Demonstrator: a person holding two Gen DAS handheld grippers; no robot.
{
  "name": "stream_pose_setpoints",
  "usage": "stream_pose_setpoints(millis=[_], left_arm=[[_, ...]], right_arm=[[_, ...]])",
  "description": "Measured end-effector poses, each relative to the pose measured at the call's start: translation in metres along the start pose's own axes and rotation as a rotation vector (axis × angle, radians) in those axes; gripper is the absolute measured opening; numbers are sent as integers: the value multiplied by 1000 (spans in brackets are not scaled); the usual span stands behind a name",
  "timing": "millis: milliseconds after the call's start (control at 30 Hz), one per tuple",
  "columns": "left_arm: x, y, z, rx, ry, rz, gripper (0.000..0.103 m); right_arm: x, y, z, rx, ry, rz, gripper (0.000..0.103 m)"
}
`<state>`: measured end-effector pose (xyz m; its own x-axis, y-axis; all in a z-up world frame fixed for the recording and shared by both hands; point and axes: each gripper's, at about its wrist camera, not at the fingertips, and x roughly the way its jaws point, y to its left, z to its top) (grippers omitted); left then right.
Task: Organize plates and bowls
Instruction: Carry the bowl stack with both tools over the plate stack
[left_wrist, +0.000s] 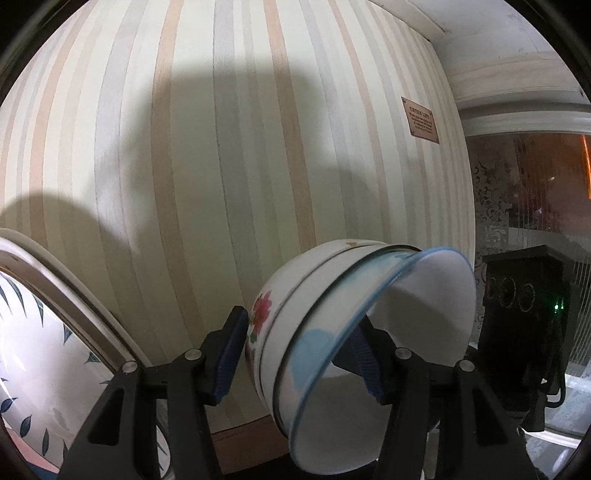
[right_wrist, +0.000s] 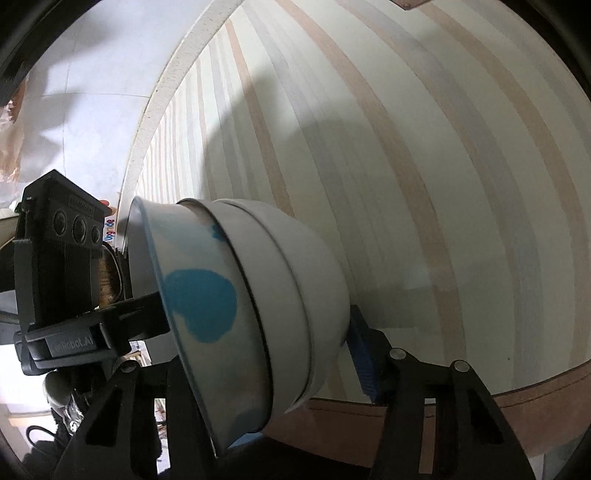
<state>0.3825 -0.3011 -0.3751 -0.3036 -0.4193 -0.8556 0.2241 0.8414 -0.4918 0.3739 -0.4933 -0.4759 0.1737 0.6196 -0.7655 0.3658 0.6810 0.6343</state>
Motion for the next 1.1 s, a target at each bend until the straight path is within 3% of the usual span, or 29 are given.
stream_pose_setpoints(millis=[633,1100], left_arm=[[-14,-12,1,16,-45,28,54],[-66,16,-11,-39,-94,57,54]], right_arm=[[-18,6,-5,-35,-34,13,57],[-21,49,-18,-103,-10,44,57]])
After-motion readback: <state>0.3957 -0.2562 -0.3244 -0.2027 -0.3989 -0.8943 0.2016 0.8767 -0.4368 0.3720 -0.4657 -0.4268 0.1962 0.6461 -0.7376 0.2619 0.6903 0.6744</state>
